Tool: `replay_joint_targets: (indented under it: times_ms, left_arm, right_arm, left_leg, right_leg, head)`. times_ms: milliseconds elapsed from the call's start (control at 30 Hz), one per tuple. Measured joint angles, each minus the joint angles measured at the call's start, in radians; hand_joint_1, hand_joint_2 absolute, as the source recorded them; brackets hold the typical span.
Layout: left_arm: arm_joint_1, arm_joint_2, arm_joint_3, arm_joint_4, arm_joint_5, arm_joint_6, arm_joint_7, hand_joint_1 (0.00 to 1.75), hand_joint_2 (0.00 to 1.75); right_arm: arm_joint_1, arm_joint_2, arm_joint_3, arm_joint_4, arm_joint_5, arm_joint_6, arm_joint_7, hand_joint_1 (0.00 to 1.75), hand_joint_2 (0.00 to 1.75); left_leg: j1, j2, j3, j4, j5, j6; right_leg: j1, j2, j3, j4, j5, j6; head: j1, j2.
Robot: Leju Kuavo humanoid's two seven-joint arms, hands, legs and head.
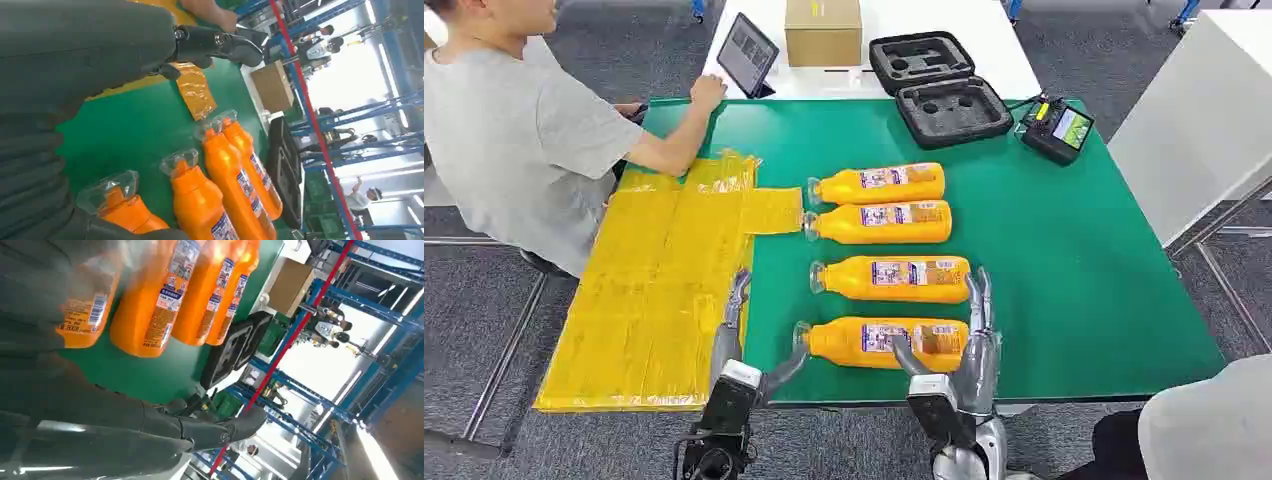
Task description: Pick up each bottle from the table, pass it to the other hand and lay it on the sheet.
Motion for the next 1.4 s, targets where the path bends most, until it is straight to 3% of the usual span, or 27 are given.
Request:
replay_joint_targets:
  times_ms: [200,433,533,867,1200,1400]
  left_arm:
    - [0.019,0.000,0.000,-0.023,-0.023,0.000,-0.001,0.00,1.75]
    - [0.021,0.000,0.000,-0.024,-0.030,-0.007,0.000,0.00,1.75]
    - [0.024,0.000,0.000,-0.026,-0.031,0.000,-0.001,0.00,1.75]
    - [0.027,0.000,0.000,-0.027,-0.030,0.001,-0.001,0.00,1.75]
    - [0.012,-0.003,-0.005,-0.029,-0.001,-0.039,-0.001,0.00,1.75]
    - [0.000,-0.005,-0.004,-0.029,0.015,-0.069,-0.001,0.00,1.75]
  right_arm:
    - [0.014,0.000,0.000,-0.004,0.054,0.000,-0.001,0.00,1.75]
    - [0.011,0.051,-0.116,0.040,0.581,0.000,0.019,0.00,1.75]
    - [0.009,0.052,-0.145,0.081,0.742,0.000,0.142,0.00,1.75]
    - [0.003,0.050,-0.160,0.146,0.785,0.000,0.195,0.00,1.75]
    - [-0.056,-0.048,-0.054,0.253,0.960,0.036,0.519,0.00,1.75]
    - [-0.126,-0.149,0.119,0.302,0.979,0.075,0.730,0.00,1.75]
  left_leg:
    - [0.000,0.000,0.000,0.000,0.000,0.000]
    - [0.000,0.000,0.000,0.000,0.000,0.000]
    - [0.000,0.000,0.000,0.000,0.000,0.000]
    - [0.000,0.000,0.000,0.000,0.000,0.000]
    - [0.000,0.000,0.000,0.000,0.000,0.000]
    - [0.000,0.001,0.001,0.000,0.000,0.000]
  right_leg:
    - [0.000,0.000,0.000,0.000,0.000,0.000]
    - [0.000,0.000,0.000,0.000,0.000,0.000]
    - [0.000,0.000,0.000,0.000,0.000,0.000]
    - [0.000,0.000,0.000,0.000,0.000,0.000]
    - [0.000,0.000,0.000,0.000,0.000,0.000]
    - [0.000,0.000,0.001,0.000,0.000,0.000]
  head:
    - [0.000,0.000]
    - [0.000,0.000]
    - [0.000,0.000]
    - [0.000,0.000]
    - [0.000,0.000]
    - [0.000,0.000]
